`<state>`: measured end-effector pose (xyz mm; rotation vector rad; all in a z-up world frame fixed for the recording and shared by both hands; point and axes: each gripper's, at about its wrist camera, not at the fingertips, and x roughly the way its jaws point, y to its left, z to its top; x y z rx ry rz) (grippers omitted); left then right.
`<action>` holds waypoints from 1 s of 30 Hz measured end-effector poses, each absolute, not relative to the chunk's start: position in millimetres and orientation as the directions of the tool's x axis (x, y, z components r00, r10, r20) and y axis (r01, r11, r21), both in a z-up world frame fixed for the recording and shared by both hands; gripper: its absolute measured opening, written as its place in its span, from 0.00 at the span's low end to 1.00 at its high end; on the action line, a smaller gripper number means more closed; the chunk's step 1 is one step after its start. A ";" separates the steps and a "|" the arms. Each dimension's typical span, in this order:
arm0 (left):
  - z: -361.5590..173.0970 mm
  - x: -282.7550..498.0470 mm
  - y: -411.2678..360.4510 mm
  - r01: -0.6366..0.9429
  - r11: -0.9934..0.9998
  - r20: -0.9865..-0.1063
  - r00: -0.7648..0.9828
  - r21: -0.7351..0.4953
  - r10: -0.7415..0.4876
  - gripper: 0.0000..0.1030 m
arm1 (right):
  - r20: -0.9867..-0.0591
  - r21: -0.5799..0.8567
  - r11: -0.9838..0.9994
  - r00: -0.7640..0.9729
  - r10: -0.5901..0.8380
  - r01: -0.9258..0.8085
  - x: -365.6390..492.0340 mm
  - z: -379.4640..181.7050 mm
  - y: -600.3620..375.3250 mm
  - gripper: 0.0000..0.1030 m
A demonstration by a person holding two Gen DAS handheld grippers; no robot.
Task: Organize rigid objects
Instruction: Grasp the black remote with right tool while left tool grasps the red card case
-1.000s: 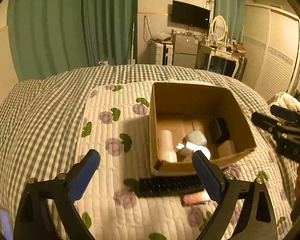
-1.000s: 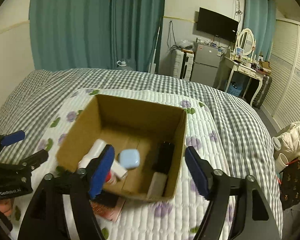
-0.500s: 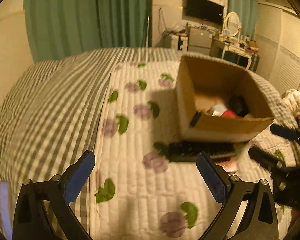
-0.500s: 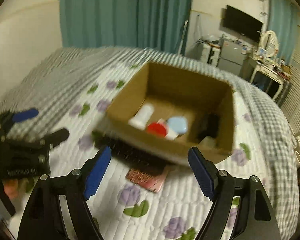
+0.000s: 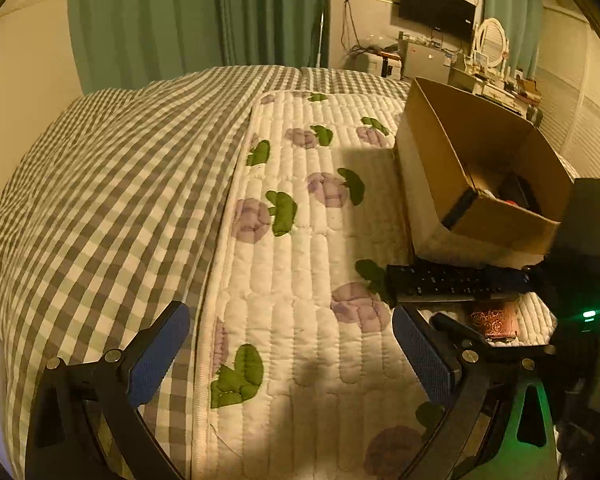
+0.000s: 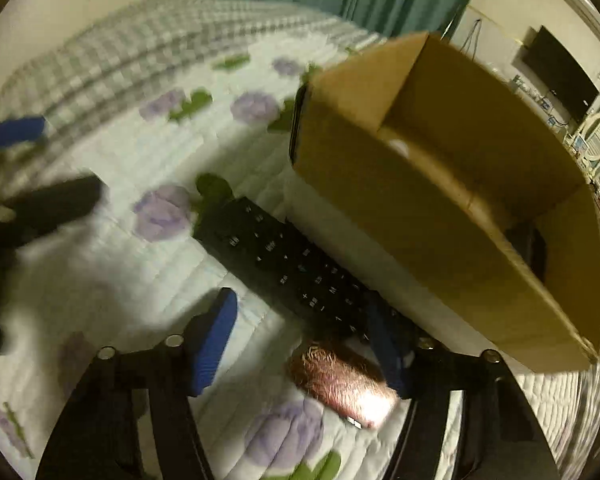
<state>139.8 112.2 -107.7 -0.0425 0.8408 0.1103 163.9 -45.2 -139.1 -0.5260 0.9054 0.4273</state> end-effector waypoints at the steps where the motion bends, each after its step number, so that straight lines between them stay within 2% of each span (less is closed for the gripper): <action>1: -107.6 139.4 113.3 -0.119 0.993 -0.746 0.661 0.003 0.081 1.00 | -0.824 -0.262 0.788 0.555 0.119 -0.558 166.9 -141.7 -43.6 0.62; 4: -107.6 139.6 113.1 -0.118 0.993 -0.746 0.661 -0.004 0.076 1.00 | -0.811 -0.318 0.768 0.579 0.084 -0.556 169.2 -146.5 -39.8 0.58; 7: -107.0 137.7 108.3 -0.106 0.994 -0.746 0.662 0.014 0.081 1.00 | -0.791 -0.376 0.757 0.611 0.039 -0.535 167.4 -148.9 -39.7 0.43; 8: -106.2 136.8 106.7 -0.102 0.995 -0.745 0.662 0.020 0.083 1.00 | -0.789 -0.355 0.775 0.612 0.051 -0.523 165.8 -143.8 -44.6 0.36; 12: -101.8 136.7 102.0 -0.096 0.995 -0.738 0.669 0.029 0.086 1.00 | -0.803 -0.250 0.805 0.580 0.138 -0.537 145.9 -124.2 -62.1 0.24; 19: -91.8 139.2 75.0 -0.068 0.998 -0.724 0.687 0.015 0.058 1.00 | -0.812 -0.026 0.919 0.545 0.211 -0.394 108.1 -90.3 -110.4 0.18; 23: -94.3 136.4 46.9 -0.018 1.000 -0.733 0.680 0.011 0.020 1.00 | -0.806 -0.056 0.950 0.576 0.139 -0.308 94.2 -82.7 -142.7 0.18; 30: -114.8 139.2 -14.8 0.093 0.995 -0.762 0.646 0.020 -0.045 1.00 | -0.810 -0.028 0.993 0.585 0.042 -0.111 99.7 -91.6 -208.5 0.19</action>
